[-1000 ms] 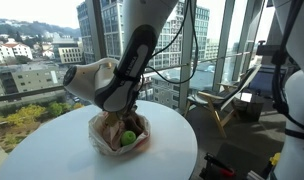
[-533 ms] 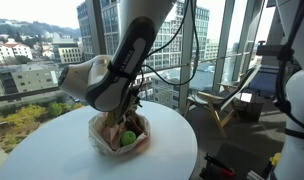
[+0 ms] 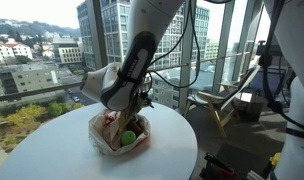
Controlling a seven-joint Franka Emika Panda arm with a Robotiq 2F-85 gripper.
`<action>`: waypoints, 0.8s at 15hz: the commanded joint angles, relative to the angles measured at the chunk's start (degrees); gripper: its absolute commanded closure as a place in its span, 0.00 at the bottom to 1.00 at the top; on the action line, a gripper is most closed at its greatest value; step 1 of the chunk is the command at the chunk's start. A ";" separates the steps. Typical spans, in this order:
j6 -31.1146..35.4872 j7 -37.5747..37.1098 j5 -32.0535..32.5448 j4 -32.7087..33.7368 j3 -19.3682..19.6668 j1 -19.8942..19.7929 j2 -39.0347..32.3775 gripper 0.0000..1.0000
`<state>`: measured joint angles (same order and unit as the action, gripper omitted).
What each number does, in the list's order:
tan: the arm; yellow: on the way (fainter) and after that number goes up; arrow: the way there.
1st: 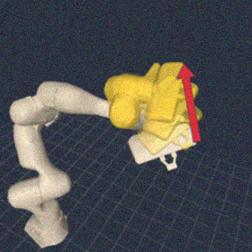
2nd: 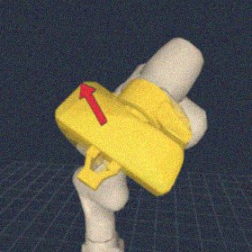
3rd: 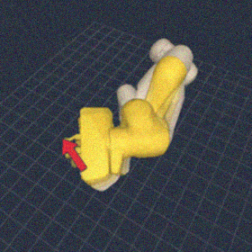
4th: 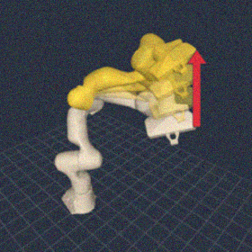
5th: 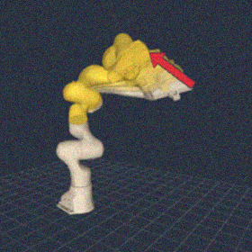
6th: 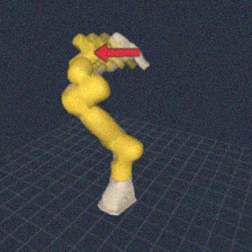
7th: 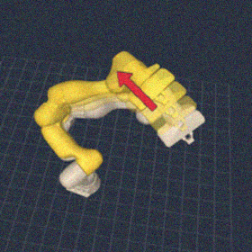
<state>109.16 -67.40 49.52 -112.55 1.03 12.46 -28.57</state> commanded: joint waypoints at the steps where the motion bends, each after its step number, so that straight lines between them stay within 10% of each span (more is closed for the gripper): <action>1: 3.19 0.13 -3.45 1.25 1.04 -5.41 0.00 0.00; 12: 32.22 6.87 -12.71 1.74 5.61 -14.81 -4.96 0.00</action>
<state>135.25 -64.00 40.00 -111.50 6.31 -2.41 -32.04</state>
